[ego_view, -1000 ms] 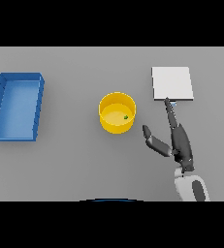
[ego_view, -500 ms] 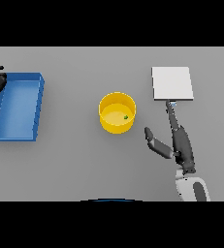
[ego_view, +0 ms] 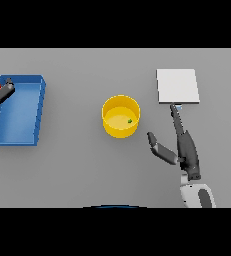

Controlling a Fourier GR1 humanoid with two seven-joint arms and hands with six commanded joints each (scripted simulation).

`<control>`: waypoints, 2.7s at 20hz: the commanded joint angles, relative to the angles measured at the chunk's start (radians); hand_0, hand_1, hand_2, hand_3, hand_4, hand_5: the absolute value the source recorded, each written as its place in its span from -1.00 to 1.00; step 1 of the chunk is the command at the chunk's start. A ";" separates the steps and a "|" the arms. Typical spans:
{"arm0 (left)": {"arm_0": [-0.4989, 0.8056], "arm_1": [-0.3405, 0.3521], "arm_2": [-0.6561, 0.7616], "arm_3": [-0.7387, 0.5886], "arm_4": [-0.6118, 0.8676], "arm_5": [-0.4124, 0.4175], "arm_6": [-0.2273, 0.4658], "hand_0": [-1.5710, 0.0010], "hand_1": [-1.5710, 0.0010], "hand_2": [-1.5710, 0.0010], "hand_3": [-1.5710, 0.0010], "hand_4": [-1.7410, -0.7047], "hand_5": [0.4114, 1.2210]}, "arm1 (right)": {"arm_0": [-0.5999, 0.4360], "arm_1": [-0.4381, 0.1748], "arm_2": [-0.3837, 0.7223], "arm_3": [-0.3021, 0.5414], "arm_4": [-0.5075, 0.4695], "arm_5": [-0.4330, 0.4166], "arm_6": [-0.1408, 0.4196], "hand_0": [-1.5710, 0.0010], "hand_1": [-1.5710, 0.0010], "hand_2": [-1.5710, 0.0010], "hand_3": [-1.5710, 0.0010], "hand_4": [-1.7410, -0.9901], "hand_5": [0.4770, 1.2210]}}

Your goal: Pick up the red beaker and tilt it to pour out 1 green nut into yellow bowl. Pick up the yellow bowl and place it on the metallic measuring scale.

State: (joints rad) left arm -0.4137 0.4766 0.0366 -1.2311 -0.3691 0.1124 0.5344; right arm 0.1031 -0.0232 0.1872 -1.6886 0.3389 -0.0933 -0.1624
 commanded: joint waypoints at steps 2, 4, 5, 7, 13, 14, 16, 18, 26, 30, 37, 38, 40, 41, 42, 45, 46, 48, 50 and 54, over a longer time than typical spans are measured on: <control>0.012 0.003 -0.003 -0.002 0.002 -0.013 0.010 -0.23 -0.01 -0.04 0.02 0.51 -0.30 | 0.003 -0.005 -0.010 0.019 -0.012 0.005 -0.001 1.00 1.00 1.00 1.00 0.96 -0.57; 0.004 0.008 -0.023 0.020 -0.006 -0.042 0.007 0.21 0.35 0.33 0.37 0.65 -0.37 | -0.008 0.001 -0.006 0.017 -0.012 0.004 0.000 1.00 1.00 1.00 1.00 0.95 -0.58; 0.007 0.013 -0.038 0.017 -0.018 -0.054 0.002 0.37 0.48 0.47 0.50 0.71 -0.39 | -0.008 0.002 -0.003 0.016 -0.007 0.002 -0.003 1.00 1.00 1.00 1.00 0.95 -0.57; 0.008 0.014 -0.047 0.044 -0.025 -0.062 -0.024 0.60 0.67 0.66 0.68 0.77 -0.39 | -0.009 0.000 -0.004 0.015 -0.004 0.001 -0.003 1.00 1.00 1.00 1.00 0.95 -0.57; 0.009 0.010 -0.048 0.054 -0.030 -0.037 -0.097 0.89 0.91 0.91 0.92 0.87 -0.40 | -0.058 -0.051 0.005 0.021 0.023 0.042 0.050 1.00 1.00 1.00 1.00 0.94 -0.49; -0.009 0.015 -0.043 0.059 -0.029 -0.037 -0.093 0.92 0.93 0.93 0.93 0.89 -0.39 | -0.083 -0.076 0.016 0.027 0.032 0.076 0.060 1.00 1.00 1.00 1.00 0.96 -0.48; -0.005 0.007 -0.046 0.046 -0.024 -0.039 -0.088 0.95 0.96 0.95 0.96 0.91 -0.38 | -0.163 -0.154 0.056 0.036 0.108 0.140 0.102 1.00 1.00 1.00 1.00 0.86 -0.46; -0.008 0.003 -0.044 0.053 -0.021 -0.034 -0.102 0.97 0.97 0.97 0.97 0.93 -0.38 | -0.222 -0.213 0.096 0.062 0.172 0.200 0.140 1.00 1.00 1.00 1.00 0.72 -0.46; -0.021 0.009 -0.053 0.075 -0.034 -0.038 -0.095 0.99 1.00 1.00 1.00 0.93 -0.30 | -0.506 -0.383 0.273 0.220 0.387 0.377 0.028 1.00 1.00 1.00 1.00 0.37 -0.44; 0.001 0.021 -0.051 0.043 -0.029 -0.047 -0.091 1.00 1.00 1.00 1.00 0.92 -0.28 | -0.611 -0.408 0.372 0.282 0.479 0.441 -0.011 1.00 1.00 1.00 1.00 0.39 -0.38; 0.004 0.026 -0.048 0.043 -0.025 -0.052 -0.090 1.00 1.00 1.00 1.00 0.93 -0.29 | -0.732 -0.338 0.460 0.432 0.520 0.522 -0.020 1.00 1.00 1.00 1.00 0.36 -0.33; 0.001 0.028 -0.050 0.048 -0.029 -0.050 -0.098 1.00 1.00 1.00 1.00 0.93 -0.29 | -0.746 -0.327 0.469 0.461 0.528 0.521 -0.017 1.00 1.00 1.00 1.00 0.34 -0.33; 0.000 0.031 -0.043 0.056 -0.027 -0.046 -0.102 1.00 1.00 1.00 1.00 0.93 -0.29 | -0.772 -0.319 0.487 0.492 0.539 0.535 -0.027 1.00 1.00 1.00 1.00 0.31 -0.31; -0.001 0.033 -0.043 0.045 -0.024 -0.050 -0.101 1.00 1.00 1.00 1.00 0.93 -0.29 | -0.793 -0.307 0.495 0.511 0.548 0.537 -0.018 1.00 1.00 1.00 1.00 0.29 -0.31; 0.007 0.036 -0.038 0.045 -0.019 -0.050 -0.109 1.00 1.00 1.00 1.00 0.92 -0.29 | -0.801 -0.307 0.499 0.516 0.550 0.546 -0.017 1.00 1.00 1.00 1.00 0.29 -0.31; 0.006 0.030 -0.041 0.054 -0.022 -0.047 -0.106 1.00 1.00 1.00 1.00 0.92 -0.29 | -0.835 -0.288 0.513 0.566 0.560 0.559 -0.013 1.00 1.00 1.00 1.00 0.28 -0.30; 0.018 0.031 -0.041 0.040 -0.019 -0.048 -0.115 1.00 1.00 1.00 1.00 0.93 -0.29 | -0.834 -0.291 0.514 0.569 0.557 0.564 -0.023 1.00 1.00 1.00 1.00 0.27 -0.30; 0.007 0.036 -0.031 0.056 -0.013 -0.049 -0.107 1.00 1.00 1.00 1.00 0.92 -0.29 | -0.839 -0.278 0.519 0.594 0.555 0.579 -0.016 1.00 1.00 1.00 1.00 0.25 -0.29; 0.013 0.040 -0.032 0.049 -0.015 -0.053 -0.103 1.00 1.00 1.00 1.00 0.92 -0.29 | -0.846 -0.268 0.522 0.628 0.558 0.587 -0.006 1.00 1.00 0.99 0.96 0.22 -0.27; 0.011 0.042 -0.036 0.043 -0.016 -0.056 -0.111 1.00 1.00 1.00 1.00 0.91 -0.29 | -0.848 -0.243 0.505 0.651 0.537 0.628 0.037 0.97 0.95 0.91 0.82 0.17 -0.12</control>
State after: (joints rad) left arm -0.4023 0.5191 0.0011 -1.1880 -0.3853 0.0567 0.4222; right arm -0.7450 -0.2658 0.6924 -1.0371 0.8756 0.5348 -0.1248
